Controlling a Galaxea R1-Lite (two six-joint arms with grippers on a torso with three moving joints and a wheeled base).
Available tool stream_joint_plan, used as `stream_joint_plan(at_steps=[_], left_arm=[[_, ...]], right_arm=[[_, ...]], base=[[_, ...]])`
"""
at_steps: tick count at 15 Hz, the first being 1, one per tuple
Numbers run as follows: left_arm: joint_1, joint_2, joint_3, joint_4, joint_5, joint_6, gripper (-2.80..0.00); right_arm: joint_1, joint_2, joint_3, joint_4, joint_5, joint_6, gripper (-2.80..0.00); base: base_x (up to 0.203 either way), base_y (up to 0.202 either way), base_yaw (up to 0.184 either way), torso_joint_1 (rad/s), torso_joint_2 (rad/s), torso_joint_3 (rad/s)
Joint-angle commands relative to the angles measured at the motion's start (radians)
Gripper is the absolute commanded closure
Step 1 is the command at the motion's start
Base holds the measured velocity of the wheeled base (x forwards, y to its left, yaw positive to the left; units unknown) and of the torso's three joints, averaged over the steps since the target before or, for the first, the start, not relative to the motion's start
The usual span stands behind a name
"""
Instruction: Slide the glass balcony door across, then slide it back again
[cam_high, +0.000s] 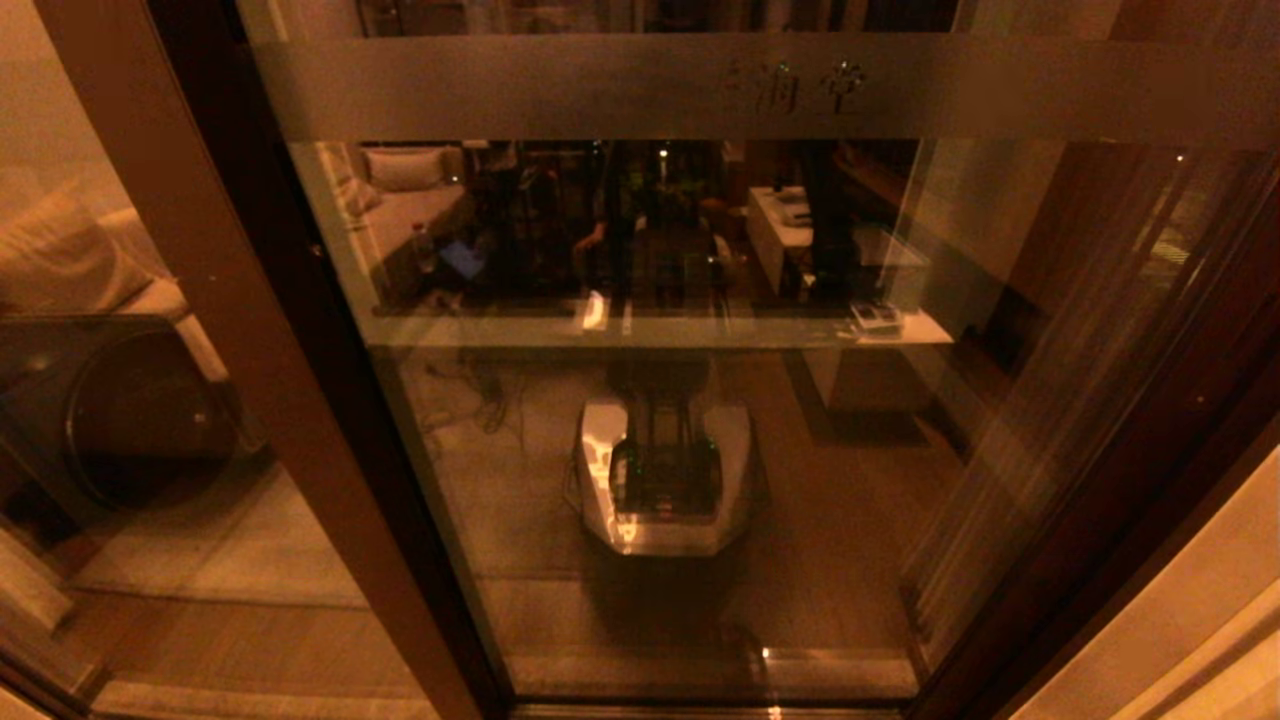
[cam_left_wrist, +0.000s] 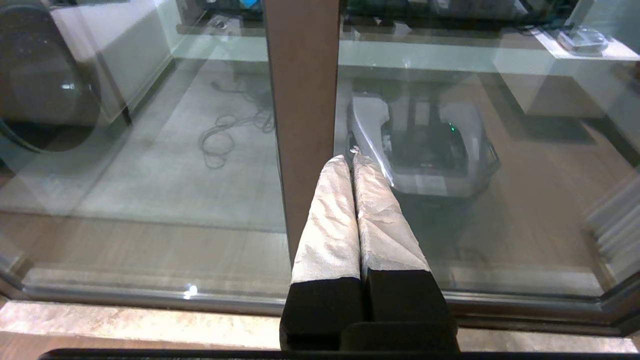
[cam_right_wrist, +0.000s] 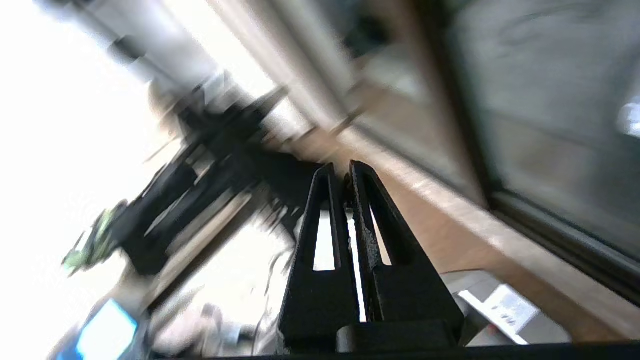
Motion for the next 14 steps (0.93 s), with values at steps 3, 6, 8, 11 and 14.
stream_joint_plan(at_steps=[3,6,8,11,14], left_arm=[[0.000,0.001,0.000,0.001,0.000,-0.001,0.00],[0.000,0.001,0.000,0.001,0.000,-0.001,0.00],[0.000,0.001,0.000,0.001,0.000,-0.001,0.00],[0.000,0.001,0.000,0.001,0.000,-0.001,0.00],[0.000,0.001,0.000,0.000,0.000,-0.001,0.00]], right_arm=[[0.098,-0.208,-0.049,0.182,-0.090,-0.002,0.00],[0.095,-0.204,-0.003,0.217,-0.451,-0.148,0.00],[0.075,-0.204,0.036,0.223,-0.641,-0.365,0.00],[-0.065,-0.203,0.049,0.227,-0.662,-0.416,0.00],[-0.074,-0.205,0.091,0.229,-0.672,-0.434,0.00]], base=[[0.000,0.000,0.000,0.000,0.00,0.000],[0.000,0.000,0.000,0.000,0.00,0.000],[0.000,0.000,0.000,0.000,0.00,0.000],[0.000,0.000,0.000,0.000,0.00,0.000],[0.000,0.000,0.000,0.000,0.00,0.000]])
